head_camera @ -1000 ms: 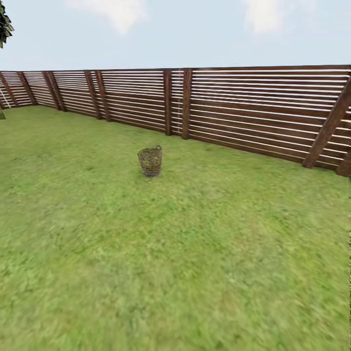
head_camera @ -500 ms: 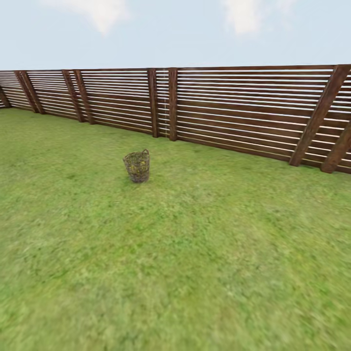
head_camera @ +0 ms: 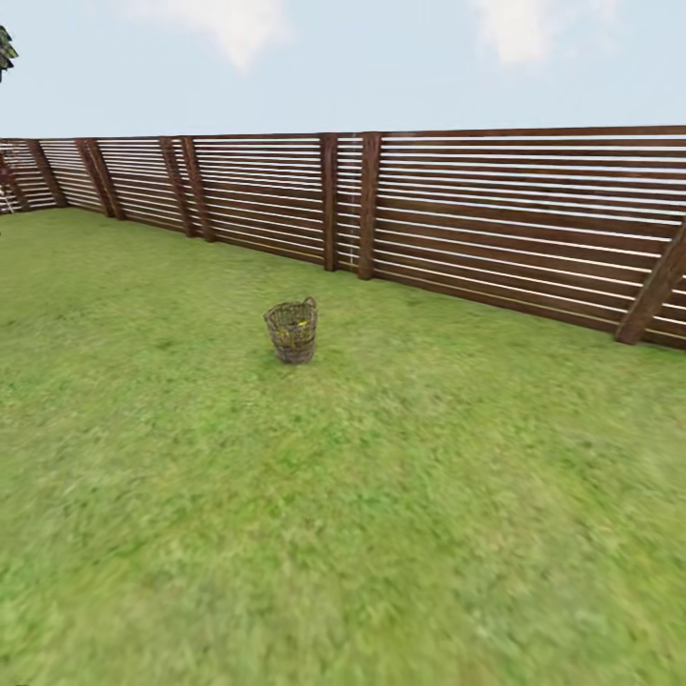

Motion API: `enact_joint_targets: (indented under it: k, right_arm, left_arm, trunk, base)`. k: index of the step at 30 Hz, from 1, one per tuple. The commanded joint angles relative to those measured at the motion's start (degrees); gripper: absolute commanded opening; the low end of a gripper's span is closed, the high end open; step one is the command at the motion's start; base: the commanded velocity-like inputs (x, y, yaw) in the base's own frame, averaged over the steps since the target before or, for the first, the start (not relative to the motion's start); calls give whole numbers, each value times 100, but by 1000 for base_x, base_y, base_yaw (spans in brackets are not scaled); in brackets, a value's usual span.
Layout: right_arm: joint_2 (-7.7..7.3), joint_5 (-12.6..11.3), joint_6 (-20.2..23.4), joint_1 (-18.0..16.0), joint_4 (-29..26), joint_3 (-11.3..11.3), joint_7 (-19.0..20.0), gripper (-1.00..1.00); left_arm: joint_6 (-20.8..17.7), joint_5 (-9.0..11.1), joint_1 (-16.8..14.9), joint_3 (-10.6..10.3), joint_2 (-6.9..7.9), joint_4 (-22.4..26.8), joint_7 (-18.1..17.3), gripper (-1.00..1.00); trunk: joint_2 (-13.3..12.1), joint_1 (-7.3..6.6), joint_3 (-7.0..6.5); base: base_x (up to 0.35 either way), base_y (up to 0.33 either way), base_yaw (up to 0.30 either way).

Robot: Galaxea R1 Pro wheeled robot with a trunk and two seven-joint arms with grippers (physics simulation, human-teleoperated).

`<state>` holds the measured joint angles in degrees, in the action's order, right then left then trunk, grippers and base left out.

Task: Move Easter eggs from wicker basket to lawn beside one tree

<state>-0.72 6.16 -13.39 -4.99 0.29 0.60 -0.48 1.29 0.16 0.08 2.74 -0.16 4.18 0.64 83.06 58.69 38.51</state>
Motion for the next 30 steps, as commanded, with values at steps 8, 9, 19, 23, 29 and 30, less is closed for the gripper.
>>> enact_joint_targets:
  k: [8,9,19,23,29,30]
  right_arm:
    - [-15,43,-15,-2,6,1,-5,100]
    - [-16,42,-15,-2,4,1,-5,100]
    - [-18,12,-15,-2,-3,1,-5,100]
    - [-16,9,-15,-2,0,1,-5,100]
    - [-8,28,-15,-2,2,1,-5,100]
    - [-8,30,-15,-2,4,1,-5,100]
  left_arm:
    - [12,2,1,25,-7,11,7,100]
    - [12,2,1,23,-7,12,7,100]
    - [12,-6,1,17,-10,12,7,100]
    - [12,0,1,16,-7,12,7,100]
    - [12,2,1,16,-7,12,7,100]
    - [12,2,1,16,-5,12,7,100]
  trunk:
    - [2,3,4]
    - [2,3,4]
    - [2,3,4]
    - [2,3,4]
    - [2,3,4]
    - [2,3,4]
  base:
    - [316,0,209]
    - [86,0,68]
    - [40,0,10]
    - [290,0,0]
    - [331,0,20]
    - [337,0,124]
